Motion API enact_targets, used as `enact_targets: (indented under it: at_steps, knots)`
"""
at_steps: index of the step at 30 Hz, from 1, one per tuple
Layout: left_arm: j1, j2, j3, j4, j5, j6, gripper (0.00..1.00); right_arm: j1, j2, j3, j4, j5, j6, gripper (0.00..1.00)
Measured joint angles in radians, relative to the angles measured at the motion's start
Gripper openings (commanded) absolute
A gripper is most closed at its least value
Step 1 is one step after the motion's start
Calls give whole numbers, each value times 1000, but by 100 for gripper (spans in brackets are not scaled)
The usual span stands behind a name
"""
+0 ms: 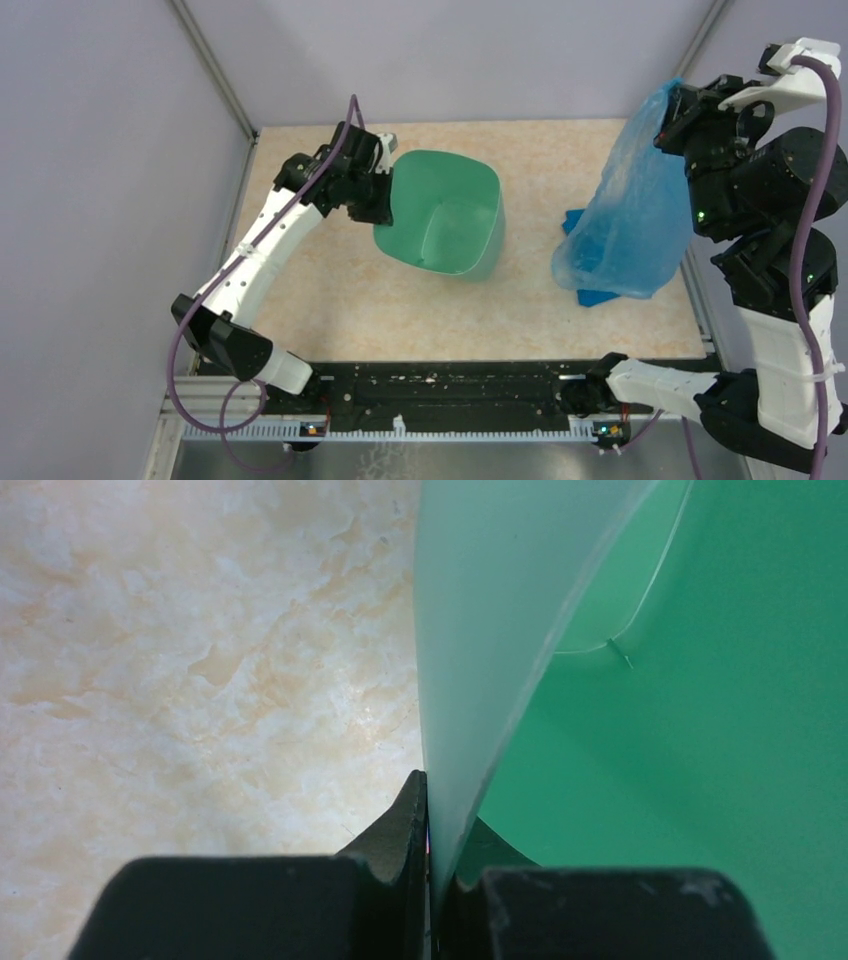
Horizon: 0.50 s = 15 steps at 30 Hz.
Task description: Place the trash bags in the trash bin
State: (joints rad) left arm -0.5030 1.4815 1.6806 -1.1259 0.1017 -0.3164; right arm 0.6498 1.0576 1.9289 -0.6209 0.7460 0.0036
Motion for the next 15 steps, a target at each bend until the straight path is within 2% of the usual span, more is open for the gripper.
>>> enact_targets:
  at_steps: [15]
  knots:
    - [-47,0,-86,19,3,3,23,0,23,149,83,-129,-12,0]
